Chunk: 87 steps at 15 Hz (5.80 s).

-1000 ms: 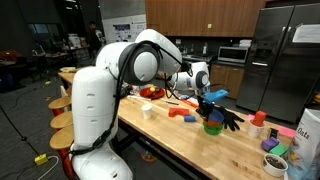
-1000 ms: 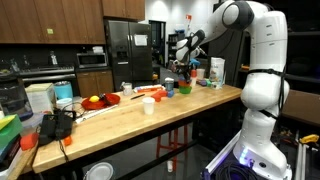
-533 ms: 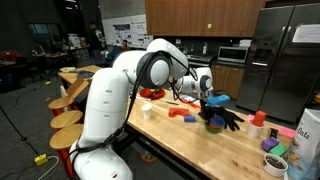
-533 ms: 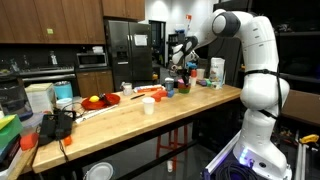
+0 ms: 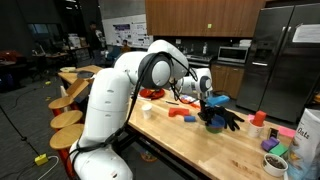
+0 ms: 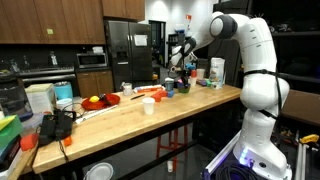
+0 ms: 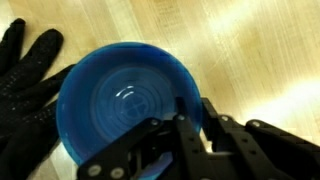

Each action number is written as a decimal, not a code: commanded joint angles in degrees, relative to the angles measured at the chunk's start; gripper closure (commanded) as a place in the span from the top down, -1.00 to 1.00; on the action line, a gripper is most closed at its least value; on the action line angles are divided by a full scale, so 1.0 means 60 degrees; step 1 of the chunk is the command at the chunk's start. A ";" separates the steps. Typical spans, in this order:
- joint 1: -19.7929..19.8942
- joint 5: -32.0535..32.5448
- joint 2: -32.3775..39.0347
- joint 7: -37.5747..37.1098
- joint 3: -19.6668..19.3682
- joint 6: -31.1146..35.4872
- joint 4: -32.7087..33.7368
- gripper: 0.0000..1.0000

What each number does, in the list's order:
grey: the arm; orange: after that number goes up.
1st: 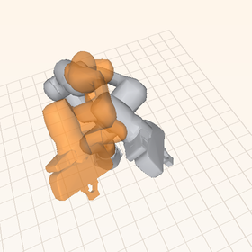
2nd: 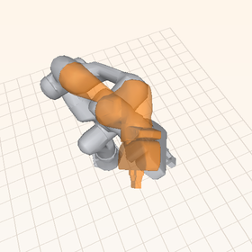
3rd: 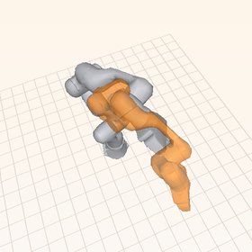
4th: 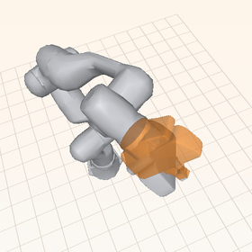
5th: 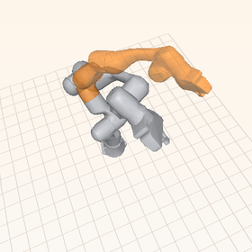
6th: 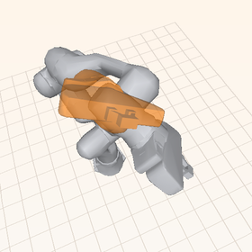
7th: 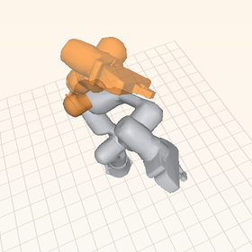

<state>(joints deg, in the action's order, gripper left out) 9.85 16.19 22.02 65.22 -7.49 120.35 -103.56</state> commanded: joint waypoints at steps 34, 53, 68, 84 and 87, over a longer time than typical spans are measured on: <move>0.0066 0.0544 0.0169 -0.0284 0.0437 0.0239 -0.0317 0.13; -0.0078 0.2023 -0.1079 -0.0420 0.0049 0.1924 -0.0796 -0.94; -0.0550 0.6801 -0.4969 -0.2432 0.0254 0.3584 -0.3629 -0.94; -0.2093 0.6383 -0.5426 -0.8869 0.1730 0.3491 -0.6088 -0.94; -0.2389 0.5938 -0.5244 -0.9953 0.2050 0.3525 -0.6438 -0.94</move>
<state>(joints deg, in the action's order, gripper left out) -3.16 54.11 -9.70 10.68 3.60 141.34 -140.78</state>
